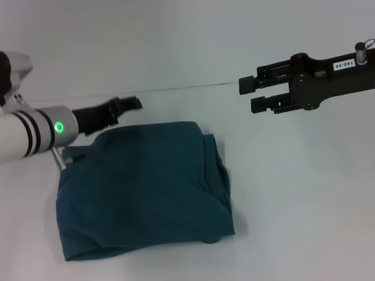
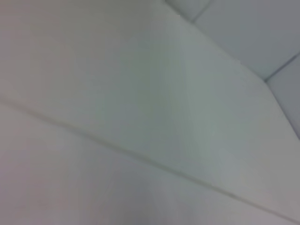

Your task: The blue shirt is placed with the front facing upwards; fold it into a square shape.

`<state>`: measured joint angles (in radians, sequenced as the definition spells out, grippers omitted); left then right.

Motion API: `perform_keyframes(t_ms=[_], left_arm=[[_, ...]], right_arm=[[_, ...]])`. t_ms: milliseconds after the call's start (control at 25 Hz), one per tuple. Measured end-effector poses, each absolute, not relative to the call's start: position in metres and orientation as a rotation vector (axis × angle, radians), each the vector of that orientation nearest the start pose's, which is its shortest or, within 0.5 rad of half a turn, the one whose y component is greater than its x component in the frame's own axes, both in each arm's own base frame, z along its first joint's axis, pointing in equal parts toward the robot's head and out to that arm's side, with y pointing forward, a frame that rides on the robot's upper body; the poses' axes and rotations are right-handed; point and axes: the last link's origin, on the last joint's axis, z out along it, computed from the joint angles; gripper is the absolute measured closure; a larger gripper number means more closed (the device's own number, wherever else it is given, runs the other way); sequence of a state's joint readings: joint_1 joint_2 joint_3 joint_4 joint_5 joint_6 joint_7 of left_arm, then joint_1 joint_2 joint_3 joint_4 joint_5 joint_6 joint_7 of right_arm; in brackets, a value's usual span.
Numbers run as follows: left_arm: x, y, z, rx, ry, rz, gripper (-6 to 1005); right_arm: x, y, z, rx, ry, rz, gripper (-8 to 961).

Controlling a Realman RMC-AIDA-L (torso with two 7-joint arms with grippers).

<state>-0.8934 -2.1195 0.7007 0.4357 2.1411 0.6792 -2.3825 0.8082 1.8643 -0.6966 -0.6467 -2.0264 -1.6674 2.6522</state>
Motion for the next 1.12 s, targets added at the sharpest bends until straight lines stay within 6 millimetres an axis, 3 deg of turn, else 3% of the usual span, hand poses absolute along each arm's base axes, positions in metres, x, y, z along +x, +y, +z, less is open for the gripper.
perform_keyframes(t_ms=[200,600,1120], left_arm=[[-0.222,0.464,-0.030,-1.852,-1.596,-0.640,238],[-0.241,0.442,-0.026,-1.889,-1.679,-0.645,239],[-0.242,0.448,-0.046,-1.890,-1.569,-0.491,239]], right_arm=[[0.189,0.404,0.082,-2.407,1.961,0.715,279],[0.191,0.405,0.083,-2.393,1.959,0.719,279],[0.193,0.404,0.082,-2.383,1.967,0.722,280]])
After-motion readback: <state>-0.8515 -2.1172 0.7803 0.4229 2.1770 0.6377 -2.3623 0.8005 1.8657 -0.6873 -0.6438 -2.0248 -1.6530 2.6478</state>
